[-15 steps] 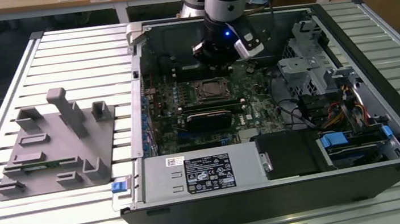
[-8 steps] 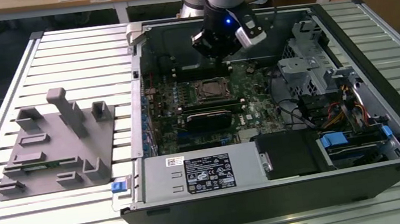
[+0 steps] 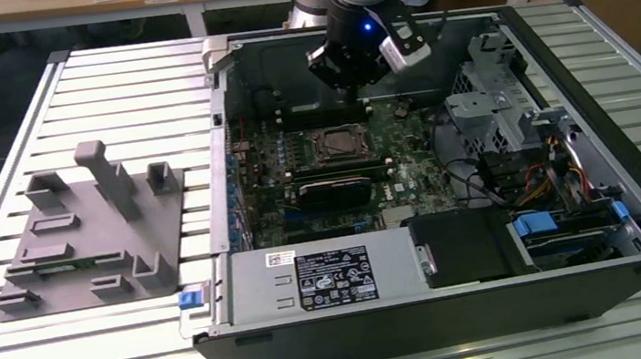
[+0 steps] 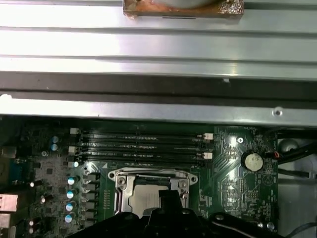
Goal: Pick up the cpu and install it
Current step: 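Install the second cpu locking lever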
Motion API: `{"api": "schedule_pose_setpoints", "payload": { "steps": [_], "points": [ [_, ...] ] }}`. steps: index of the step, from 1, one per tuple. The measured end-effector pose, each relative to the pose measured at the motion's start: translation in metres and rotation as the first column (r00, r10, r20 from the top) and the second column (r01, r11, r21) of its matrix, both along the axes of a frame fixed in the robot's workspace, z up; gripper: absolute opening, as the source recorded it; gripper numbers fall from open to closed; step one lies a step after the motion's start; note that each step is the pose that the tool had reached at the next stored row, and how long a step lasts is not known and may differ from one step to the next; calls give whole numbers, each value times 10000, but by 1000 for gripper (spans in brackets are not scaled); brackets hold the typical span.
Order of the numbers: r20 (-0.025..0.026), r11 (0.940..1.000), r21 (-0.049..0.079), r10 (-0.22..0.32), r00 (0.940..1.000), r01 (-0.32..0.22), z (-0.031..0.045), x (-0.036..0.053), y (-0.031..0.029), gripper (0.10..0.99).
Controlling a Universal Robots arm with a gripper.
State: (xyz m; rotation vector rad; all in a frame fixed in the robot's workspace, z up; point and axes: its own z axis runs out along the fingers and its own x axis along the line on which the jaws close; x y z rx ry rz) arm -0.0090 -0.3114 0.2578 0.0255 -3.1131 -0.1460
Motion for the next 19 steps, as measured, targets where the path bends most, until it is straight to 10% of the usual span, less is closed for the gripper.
{"api": "schedule_pose_setpoints", "payload": {
  "steps": [13,19],
  "points": [
    [0,10000,34,2,10000,-2,-21,0,-405,106],
    [-9,10000,44,9,10000,-9,-50,0,-486,106]
  ]
}}
